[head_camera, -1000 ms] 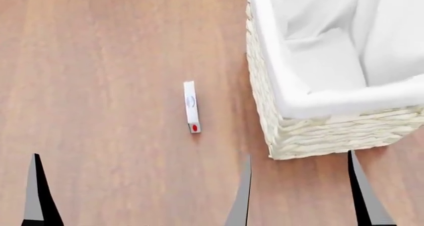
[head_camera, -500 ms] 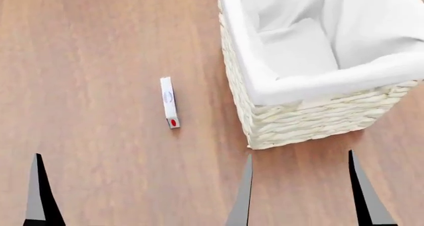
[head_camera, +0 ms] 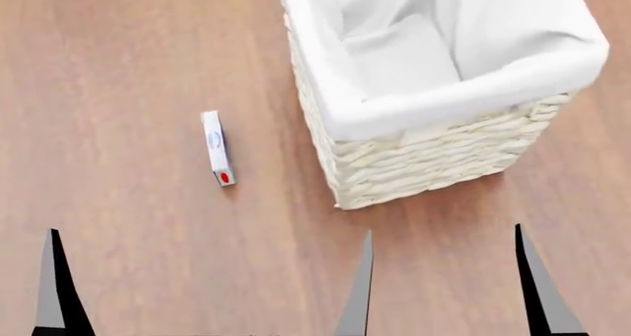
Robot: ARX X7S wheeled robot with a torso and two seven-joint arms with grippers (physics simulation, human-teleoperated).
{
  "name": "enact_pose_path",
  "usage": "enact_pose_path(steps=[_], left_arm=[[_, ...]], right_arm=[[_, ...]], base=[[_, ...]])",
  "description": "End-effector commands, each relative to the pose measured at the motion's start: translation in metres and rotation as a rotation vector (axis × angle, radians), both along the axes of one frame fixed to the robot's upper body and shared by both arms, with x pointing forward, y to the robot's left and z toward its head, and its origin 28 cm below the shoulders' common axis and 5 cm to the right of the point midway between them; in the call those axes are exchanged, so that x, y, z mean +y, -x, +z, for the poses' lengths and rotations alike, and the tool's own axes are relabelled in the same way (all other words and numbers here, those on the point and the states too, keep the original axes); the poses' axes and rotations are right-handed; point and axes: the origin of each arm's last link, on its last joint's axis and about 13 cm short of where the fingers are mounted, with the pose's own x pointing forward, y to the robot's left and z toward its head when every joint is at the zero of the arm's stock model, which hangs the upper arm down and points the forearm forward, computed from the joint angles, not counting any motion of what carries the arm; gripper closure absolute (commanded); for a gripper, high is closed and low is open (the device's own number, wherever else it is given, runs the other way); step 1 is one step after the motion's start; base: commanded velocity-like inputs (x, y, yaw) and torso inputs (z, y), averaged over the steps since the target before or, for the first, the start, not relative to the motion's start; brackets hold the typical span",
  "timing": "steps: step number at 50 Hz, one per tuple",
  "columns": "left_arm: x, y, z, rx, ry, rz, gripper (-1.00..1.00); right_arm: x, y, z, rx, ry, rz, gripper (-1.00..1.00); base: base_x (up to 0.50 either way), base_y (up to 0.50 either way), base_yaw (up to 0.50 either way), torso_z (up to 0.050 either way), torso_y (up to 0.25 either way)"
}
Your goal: Pick up the alphabet soup and the cream cheese box, and put them in the basket.
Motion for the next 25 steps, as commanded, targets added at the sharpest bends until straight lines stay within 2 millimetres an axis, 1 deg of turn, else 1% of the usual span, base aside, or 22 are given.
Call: enact_pose_path(steps=[1, 10, 12, 15, 22, 24, 25], left_arm=[[-0.0004, 0.0001, 0.0, 0.0, 0.0, -0.002, -1.0], [-0.0007, -0.001, -0.0002, 0.0, -0.001, -0.003, -1.0], [-0.001, -0.001, -0.0003, 0.0, -0.002, -0.004, -1.0], [-0.0009, -0.001, -0.0006, 0.002, 0.001, -0.004, -1.0], [-0.0008, -0.0007, -0.0002, 0.0, 0.001, -0.004, -1.0], [-0.0011, -0.0002, -0.0002, -0.001, 0.0, -0.005, -1.0], [-0.001, -0.0004, -0.0003, 0.001, 0.0, -0.004, -1.0]], right_arm=[[-0.0007, 0.0, -0.0001, 0.002, -0.003, -0.004, -1.0], [-0.001, -0.0008, 0.0009, 0.001, -0.005, -0.003, -1.0], [-0.001, -0.0008, -0.0026, 0.002, -0.004, -0.003, -1.0], [-0.0009, -0.0002, 0.0007, 0.002, -0.003, -0.001, -1.0], [-0.0008, 0.0004, 0.0014, 0.002, -0.003, 0.002, -1.0], [-0.0007, 0.0009, -0.0022, 0.003, -0.002, 0.003, -1.0], [-0.0004, 0.001, -0.0001, 0.003, 0.001, 0.004, -1.0]], base=[[0.0, 0.0, -0.21, 0.0, 0.0], [0.0, 0.0, -0.22, 0.0, 0.0], [0.0, 0.0, -0.22, 0.0, 0.0], [0.0, 0.0, -0.22, 0.0, 0.0], [0.0, 0.0, -0.22, 0.0, 0.0], [0.0, 0.0, -0.22, 0.0, 0.0], [0.0, 0.0, -0.22, 0.0, 0.0]])
